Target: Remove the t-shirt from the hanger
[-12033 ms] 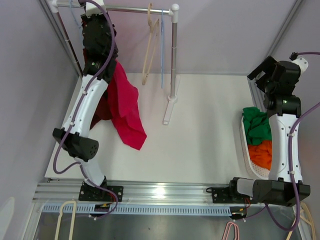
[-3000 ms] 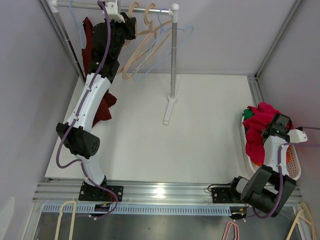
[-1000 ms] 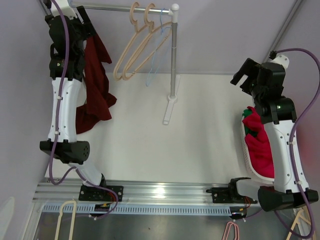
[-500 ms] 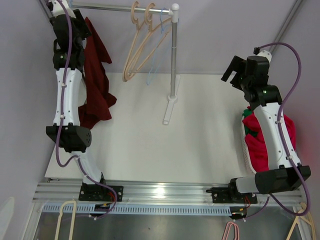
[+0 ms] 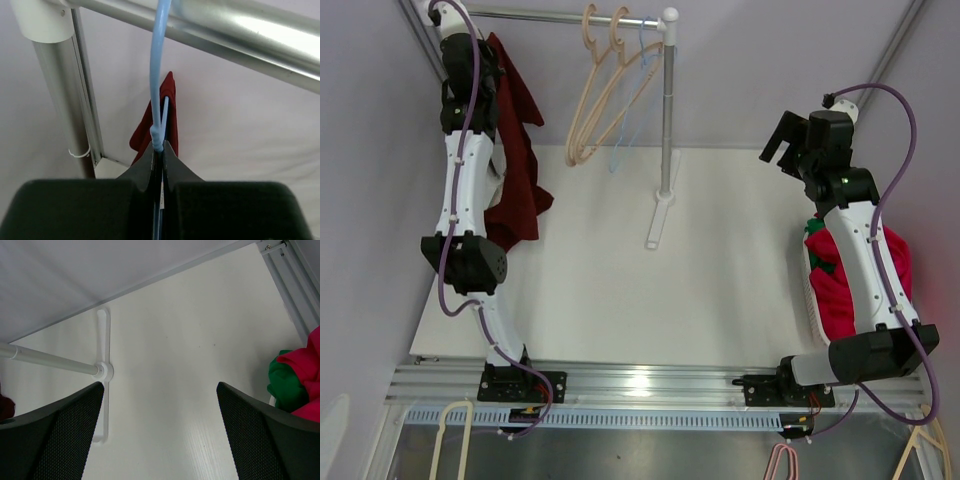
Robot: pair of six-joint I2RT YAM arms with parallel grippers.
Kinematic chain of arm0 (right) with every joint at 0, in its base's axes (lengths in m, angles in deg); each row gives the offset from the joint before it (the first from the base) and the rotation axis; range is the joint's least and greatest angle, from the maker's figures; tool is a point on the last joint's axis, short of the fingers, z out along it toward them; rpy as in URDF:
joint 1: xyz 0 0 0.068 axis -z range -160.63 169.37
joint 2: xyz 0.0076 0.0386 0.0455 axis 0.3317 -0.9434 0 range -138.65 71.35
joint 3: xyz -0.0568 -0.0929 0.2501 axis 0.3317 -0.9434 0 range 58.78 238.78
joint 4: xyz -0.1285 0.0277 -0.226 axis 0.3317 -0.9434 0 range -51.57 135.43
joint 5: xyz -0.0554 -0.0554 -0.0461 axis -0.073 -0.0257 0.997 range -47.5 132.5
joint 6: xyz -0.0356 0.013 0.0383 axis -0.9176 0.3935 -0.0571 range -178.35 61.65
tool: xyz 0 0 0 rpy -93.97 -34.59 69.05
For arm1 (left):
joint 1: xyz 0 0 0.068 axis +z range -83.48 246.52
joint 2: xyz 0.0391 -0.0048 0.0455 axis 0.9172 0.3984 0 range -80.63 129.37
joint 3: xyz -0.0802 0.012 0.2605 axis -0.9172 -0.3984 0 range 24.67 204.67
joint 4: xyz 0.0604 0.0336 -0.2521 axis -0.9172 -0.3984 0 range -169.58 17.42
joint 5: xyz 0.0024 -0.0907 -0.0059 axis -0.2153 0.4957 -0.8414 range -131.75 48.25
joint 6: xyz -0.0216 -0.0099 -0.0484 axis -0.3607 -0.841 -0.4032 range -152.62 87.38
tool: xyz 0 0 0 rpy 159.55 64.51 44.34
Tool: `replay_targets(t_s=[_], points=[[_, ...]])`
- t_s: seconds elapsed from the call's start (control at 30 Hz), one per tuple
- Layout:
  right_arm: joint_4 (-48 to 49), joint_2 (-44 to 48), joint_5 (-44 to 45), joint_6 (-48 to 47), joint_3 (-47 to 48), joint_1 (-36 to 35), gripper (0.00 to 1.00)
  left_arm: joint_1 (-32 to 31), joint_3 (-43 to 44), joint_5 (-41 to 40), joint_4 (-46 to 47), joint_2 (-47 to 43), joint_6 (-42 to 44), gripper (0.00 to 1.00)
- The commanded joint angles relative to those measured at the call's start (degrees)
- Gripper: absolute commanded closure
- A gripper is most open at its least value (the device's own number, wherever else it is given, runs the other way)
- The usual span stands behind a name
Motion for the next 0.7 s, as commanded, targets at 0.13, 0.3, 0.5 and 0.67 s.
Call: replay_targets(t_s=[0.13, 0.3, 0.5, 0.67], points=[[1.3, 2.0, 1.2, -1.7, 1.3, -0.7, 0.00, -0.7, -1.0, 3.5, 11.8, -1.2, 0.4, 0.99], [1.4, 2.3, 0.8, -1.7, 0.8, -0.8, 0.01, -3.4, 1.9, 3.8, 15.0, -2.1, 3.3, 0.99], [1.5, 2.6, 0.8, -1.7, 0.1, -0.9, 0.01, -6.4, 3.3, 1.9, 19.2, -4.7, 7.1, 0.99], [1.2, 3.3, 0.6, -2.6, 0.1, -1.9, 0.01, -9.1, -0.4, -2.3, 19.6, -9.4, 10.0, 0.99]])
